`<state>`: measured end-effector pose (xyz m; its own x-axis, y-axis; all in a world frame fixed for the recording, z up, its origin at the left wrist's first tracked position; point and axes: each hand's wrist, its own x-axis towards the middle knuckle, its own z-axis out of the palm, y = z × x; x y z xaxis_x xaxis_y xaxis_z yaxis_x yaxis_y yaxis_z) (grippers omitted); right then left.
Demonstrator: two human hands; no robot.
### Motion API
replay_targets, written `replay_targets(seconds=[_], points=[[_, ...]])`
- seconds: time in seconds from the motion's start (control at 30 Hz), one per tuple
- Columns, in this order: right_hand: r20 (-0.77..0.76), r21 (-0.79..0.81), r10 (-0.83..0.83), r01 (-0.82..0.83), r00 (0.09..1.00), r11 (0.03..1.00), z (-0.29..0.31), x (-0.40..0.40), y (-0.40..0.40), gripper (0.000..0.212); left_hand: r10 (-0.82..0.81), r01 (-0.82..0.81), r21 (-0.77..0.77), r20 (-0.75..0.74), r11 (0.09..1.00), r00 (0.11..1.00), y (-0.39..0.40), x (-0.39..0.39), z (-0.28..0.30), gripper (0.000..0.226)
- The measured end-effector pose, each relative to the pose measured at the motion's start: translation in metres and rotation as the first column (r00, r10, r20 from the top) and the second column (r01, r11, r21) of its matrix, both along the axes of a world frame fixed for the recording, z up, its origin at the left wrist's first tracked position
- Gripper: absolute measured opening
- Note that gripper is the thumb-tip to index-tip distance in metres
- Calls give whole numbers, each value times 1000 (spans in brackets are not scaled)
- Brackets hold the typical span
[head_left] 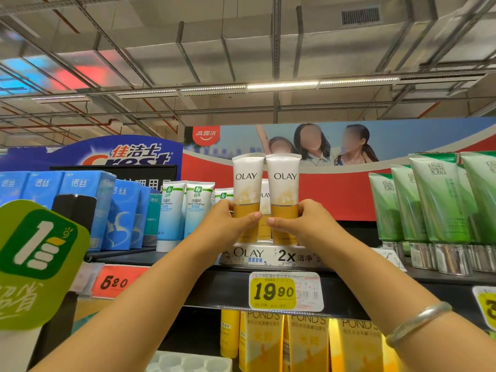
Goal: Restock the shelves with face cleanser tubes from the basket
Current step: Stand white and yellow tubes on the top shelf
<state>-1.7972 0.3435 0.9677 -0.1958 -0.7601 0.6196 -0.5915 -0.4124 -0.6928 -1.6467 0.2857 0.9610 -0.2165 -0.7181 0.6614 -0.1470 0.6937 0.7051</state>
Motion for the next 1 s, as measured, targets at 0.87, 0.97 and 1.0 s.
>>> replay_targets(seconds=[0.87,0.97,1.0], points=[[-54,-62,-207,203,977,977,-6,8,30,53,203,-211,-49,-128,976,971,27,2,-4,52],[101,-193,-168,185,981,964,-22,5,61,26,29,-76,-126,-338,989,941,52,8,-19,26],[138,-211,-131,158,982,965,-31,4,74,13,-74,21,-144,-375,989,924,62,9,-28,13]])
